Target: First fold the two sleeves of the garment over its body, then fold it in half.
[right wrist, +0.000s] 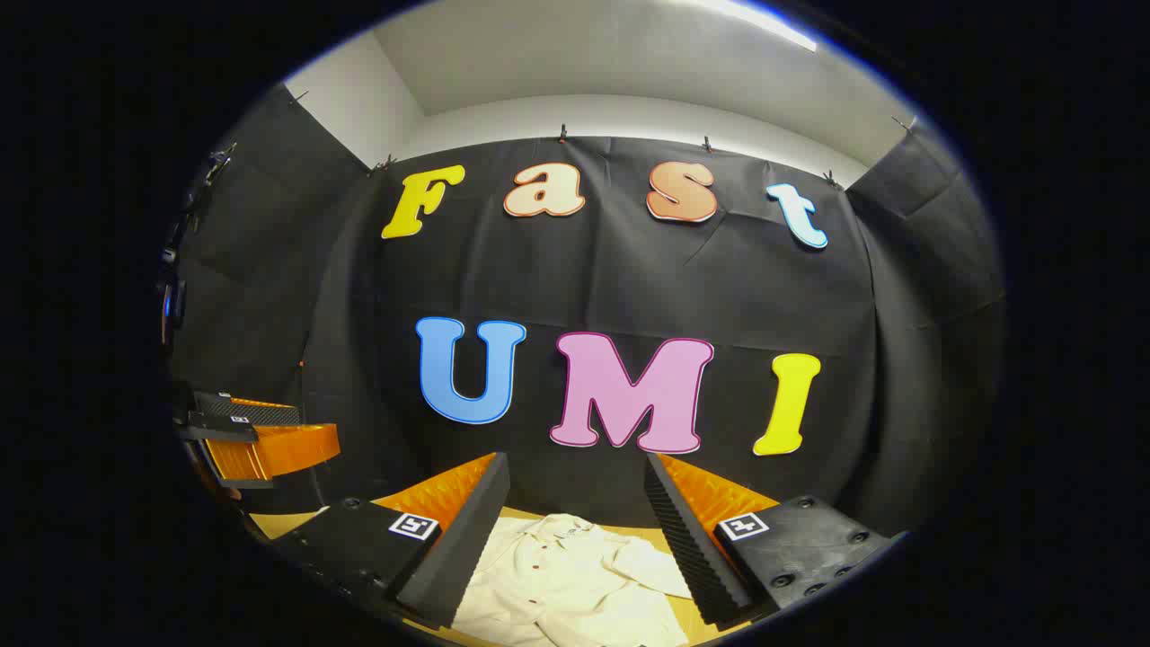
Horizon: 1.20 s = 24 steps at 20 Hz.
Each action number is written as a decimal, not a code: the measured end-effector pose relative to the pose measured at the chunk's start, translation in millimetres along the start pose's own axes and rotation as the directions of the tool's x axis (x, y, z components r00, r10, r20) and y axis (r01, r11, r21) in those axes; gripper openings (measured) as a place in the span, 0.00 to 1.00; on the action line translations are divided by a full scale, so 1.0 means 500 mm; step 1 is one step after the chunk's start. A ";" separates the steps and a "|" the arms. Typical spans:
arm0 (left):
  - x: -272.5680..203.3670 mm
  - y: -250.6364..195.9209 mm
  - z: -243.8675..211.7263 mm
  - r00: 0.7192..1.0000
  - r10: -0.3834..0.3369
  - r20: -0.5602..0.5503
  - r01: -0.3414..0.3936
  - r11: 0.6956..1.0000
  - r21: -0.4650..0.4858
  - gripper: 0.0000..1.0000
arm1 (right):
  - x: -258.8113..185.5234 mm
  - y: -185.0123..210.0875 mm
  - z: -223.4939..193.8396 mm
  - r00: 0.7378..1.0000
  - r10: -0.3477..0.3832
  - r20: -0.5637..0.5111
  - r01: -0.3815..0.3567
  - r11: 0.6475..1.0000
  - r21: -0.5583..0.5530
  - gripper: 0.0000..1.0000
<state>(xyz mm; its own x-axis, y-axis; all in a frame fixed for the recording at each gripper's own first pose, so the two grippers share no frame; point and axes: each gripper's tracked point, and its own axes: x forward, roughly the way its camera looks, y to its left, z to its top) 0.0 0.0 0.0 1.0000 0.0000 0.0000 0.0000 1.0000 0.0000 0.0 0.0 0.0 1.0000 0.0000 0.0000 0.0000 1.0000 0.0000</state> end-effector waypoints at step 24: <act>0.057 0.014 -0.002 1.000 -0.009 0.011 0.009 1.000 0.005 0.96 | 0.020 -0.093 -0.105 0.983 -0.134 -0.127 0.131 0.991 -0.036 0.96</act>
<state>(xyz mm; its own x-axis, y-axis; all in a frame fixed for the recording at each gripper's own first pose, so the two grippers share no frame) 28.3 7.1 -0.9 0.9999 -0.0093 0.0108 0.0093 0.9999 0.0050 10.2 -46.3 -52.3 0.9828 -0.1341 -0.1267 0.1305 0.9908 -0.0361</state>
